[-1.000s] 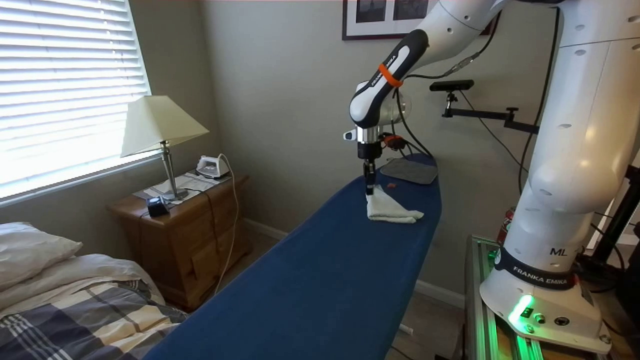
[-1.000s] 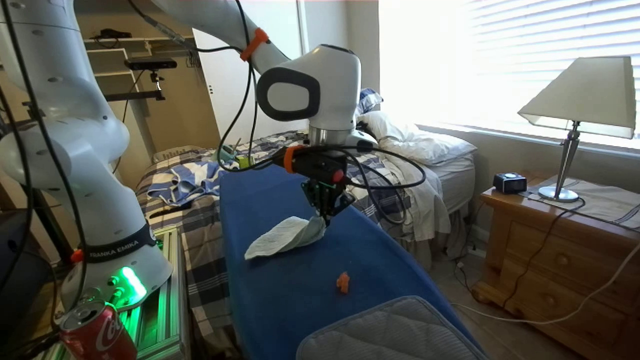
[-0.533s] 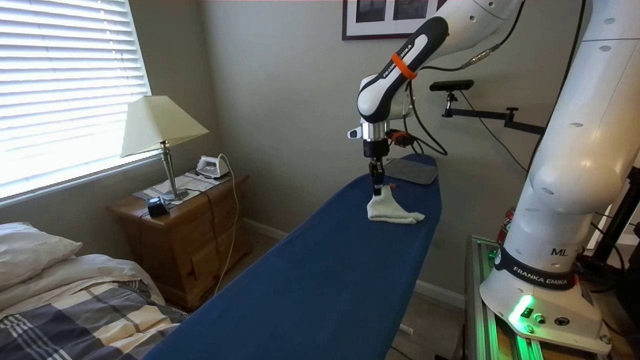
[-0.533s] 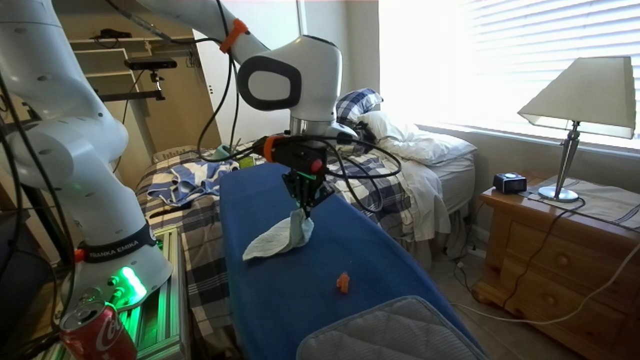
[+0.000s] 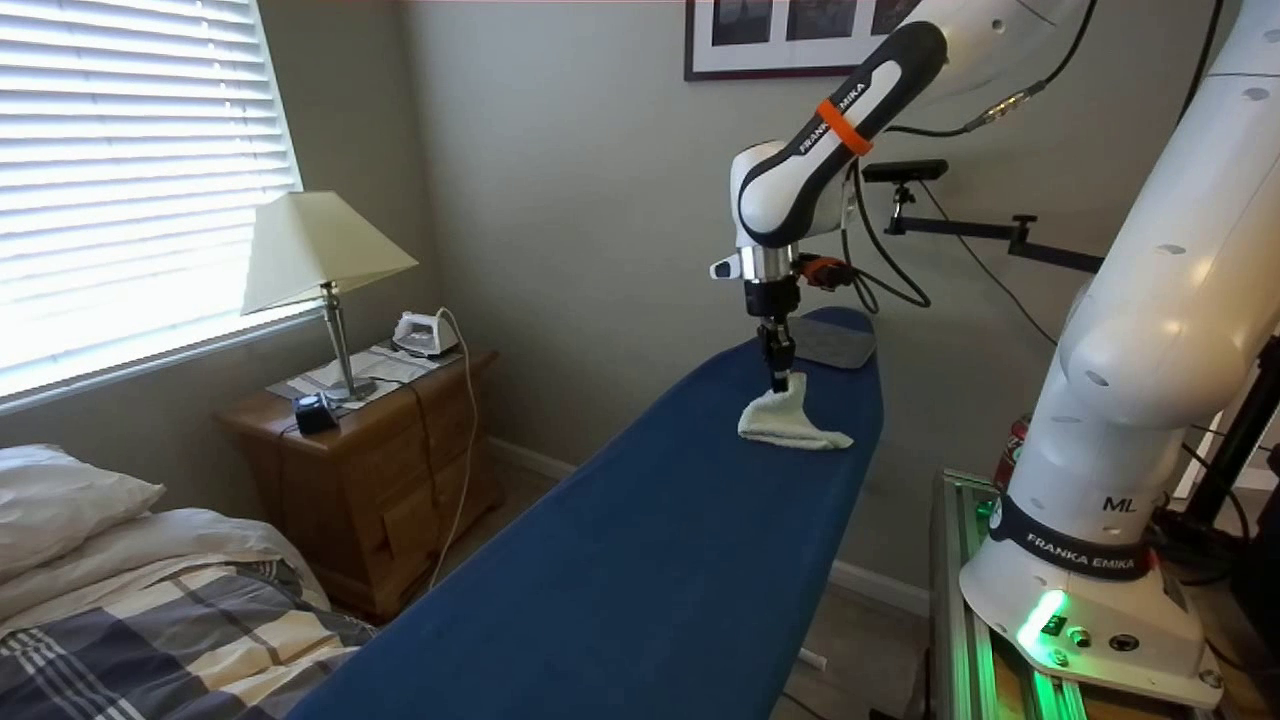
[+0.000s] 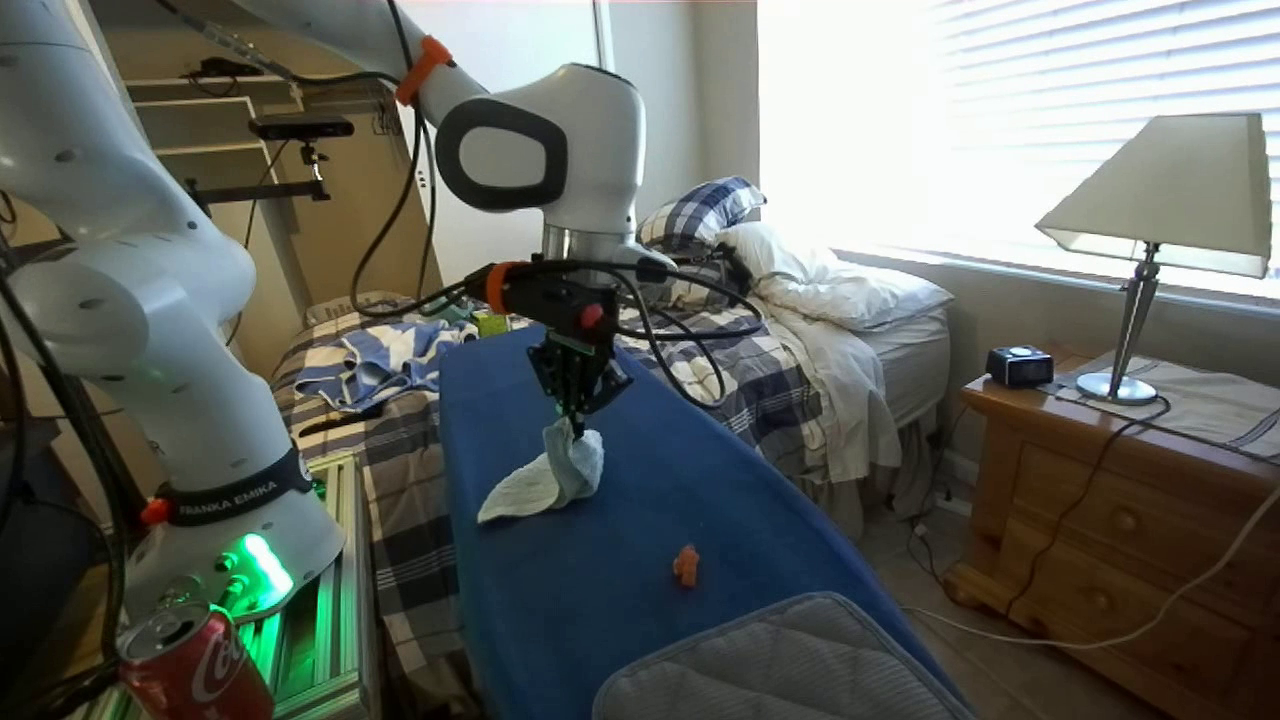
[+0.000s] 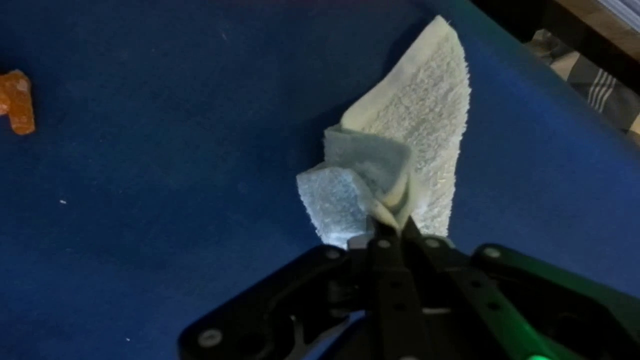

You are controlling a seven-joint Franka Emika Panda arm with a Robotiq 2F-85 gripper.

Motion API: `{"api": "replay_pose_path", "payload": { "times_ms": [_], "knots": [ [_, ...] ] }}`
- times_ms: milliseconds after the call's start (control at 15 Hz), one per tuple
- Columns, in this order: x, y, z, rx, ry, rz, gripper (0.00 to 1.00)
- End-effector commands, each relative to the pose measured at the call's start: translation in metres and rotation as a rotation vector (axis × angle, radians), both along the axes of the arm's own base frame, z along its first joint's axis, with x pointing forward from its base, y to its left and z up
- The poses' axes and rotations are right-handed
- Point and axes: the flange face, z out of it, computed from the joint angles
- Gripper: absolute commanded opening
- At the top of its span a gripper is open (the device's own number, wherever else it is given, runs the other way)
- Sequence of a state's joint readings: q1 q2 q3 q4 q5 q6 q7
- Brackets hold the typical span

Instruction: Fold the cloth

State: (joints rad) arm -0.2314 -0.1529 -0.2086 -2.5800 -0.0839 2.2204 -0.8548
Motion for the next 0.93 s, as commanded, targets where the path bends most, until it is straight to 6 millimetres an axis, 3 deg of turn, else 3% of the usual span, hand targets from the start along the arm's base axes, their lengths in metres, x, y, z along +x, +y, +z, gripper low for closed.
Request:
{"api": "replay_pose_path", "payload": {
  "times_ms": [0,867],
  "knots": [
    [-0.017,0.011,0.003,-0.028,0.021,0.017,0.03],
    [-0.046,0.027,-0.016,-0.077,0.096,0.09,0.03]
  ]
}}
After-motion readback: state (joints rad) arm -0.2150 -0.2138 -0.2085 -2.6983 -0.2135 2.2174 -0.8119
